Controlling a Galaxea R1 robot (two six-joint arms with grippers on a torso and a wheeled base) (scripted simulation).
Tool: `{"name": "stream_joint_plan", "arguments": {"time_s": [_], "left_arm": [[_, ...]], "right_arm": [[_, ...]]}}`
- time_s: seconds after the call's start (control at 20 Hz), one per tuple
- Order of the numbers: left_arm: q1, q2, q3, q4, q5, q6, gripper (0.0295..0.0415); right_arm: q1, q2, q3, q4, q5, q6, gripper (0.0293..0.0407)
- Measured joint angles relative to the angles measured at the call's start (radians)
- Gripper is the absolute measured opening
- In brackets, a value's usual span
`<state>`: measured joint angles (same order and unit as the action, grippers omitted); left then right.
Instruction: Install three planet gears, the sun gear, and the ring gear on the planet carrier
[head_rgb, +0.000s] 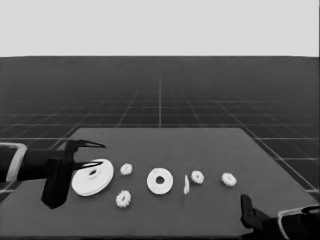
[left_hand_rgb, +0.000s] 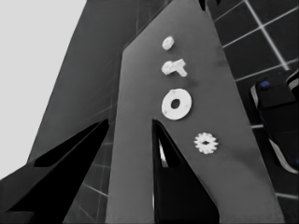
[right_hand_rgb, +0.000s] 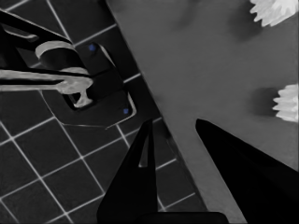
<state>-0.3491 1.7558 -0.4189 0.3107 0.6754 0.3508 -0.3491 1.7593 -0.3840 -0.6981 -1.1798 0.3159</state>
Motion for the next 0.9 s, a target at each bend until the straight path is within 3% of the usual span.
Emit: {"name": "stream_joint_plan", "arguments": {"time_s": [0.05, 0.1, 0.15, 0.2, 0.25, 0.3, 0.35, 0.4, 0.45, 0.55, 0.7, 0.75, 0.8, 0.9], "left_arm": [[0.071, -0.003, 0.071, -0.073, 0.049, -0.003, 0.0295], [0.045, -0.002, 0.043, -0.044, 0.03, -0.002, 0.0297], [0.029, -0.001, 0.025, -0.026, 0.018, -0.001, 0.0314], [0.02, -0.001, 0.015, -0.015, 0.011, -0.001, 0.0347], [0.218, 0.205, 0.103, 0.473, 0.453, -0.487, 0.0375], [0.34, 0.507, 0.052, 0.559, 0.947, -0.987, 0.0393], [0.366, 0.671, -0.106, 0.337, 0.983, -1.452, 0.0403], [0.371, 0.709, -0.252, 0.167, 0.978, -1.68, 0.0398], [0.375, 0.722, -0.362, 0.061, 0.945, -1.783, 0.0392], [0.381, 0.739, -0.483, -0.04, 0.906, -1.851, 0.0386], [0.384, 0.749, -0.545, -0.084, 0.889, -1.869, 0.0385], [0.483, 0.758, -0.59, 0.018, 0.878, -1.842, 0.0385], [0.548, 0.767, -0.629, 0.073, 0.863, -1.82, 0.0385], [0.601, 0.779, -0.677, 0.119, 0.842, -1.794, 0.0385]], "right_arm": [[-0.054, 0.014, 0.053, 0.076, 0.023, -0.003, 0.0293], [-0.034, 0.008, 0.029, 0.045, 0.014, -0.002, 0.0308], [-0.022, 0.005, 0.016, 0.026, 0.008, -0.001, 0.0337], [-0.015, 0.003, 0.008, 0.016, 0.004, -0.001, 0.0368], [-0.011, 0.001, 0.003, 0.009, 0.002, 0.0, 0.038], [-0.009, 0.001, 0.001, 0.006, 0.001, 0.0, 0.0383], [-0.007, 0.0, -0.001, 0.003, 0.001, 0.0, 0.0384], [-0.007, 0.0, -0.002, 0.002, 0.0, 0.0, 0.0384], [-0.006, 0.0, -0.002, 0.001, 0.0, 0.0, 0.0385], [-0.006, 0.0, -0.003, 0.001, 0.0, 0.0, 0.0385], [-0.006, 0.0, -0.003, 0.001, 0.0, 0.0, 0.0385], [-0.006, 0.0, -0.003, 0.0, 0.0, 0.0, 0.0385], [-0.006, 0.0, -0.003, 0.0, 0.0, 0.0, 0.0385], [-0.006, 0.0, -0.003, 0.0, 0.0, 0.0, 0.0385]]}}
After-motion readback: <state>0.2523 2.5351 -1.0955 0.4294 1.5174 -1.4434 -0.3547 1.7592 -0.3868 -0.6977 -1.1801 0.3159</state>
